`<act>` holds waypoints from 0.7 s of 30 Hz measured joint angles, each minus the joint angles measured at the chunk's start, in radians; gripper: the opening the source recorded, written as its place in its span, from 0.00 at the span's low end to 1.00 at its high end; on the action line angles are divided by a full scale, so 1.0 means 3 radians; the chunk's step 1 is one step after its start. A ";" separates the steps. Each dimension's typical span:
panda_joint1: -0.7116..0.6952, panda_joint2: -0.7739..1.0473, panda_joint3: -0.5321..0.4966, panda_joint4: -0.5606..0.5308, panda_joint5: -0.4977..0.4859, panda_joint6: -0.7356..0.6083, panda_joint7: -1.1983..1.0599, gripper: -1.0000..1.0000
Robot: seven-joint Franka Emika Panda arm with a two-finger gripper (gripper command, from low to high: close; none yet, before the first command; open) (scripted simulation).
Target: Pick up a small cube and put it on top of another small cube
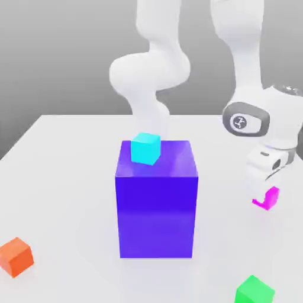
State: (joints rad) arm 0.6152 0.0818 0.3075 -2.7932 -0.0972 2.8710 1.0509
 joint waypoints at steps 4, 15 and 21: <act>-0.0292 0.0075 -0.0130 0.0385 0.0097 -0.0309 -0.0507 0.00; -0.1117 0.0601 -0.0647 0.1668 0.0163 -0.1062 -0.1944 0.00; -0.1133 0.1024 -0.0726 0.1767 0.0091 -0.0740 -0.1975 1.00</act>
State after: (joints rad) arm 0.2753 0.3891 0.0898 -2.2629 -0.0700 2.6489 0.4585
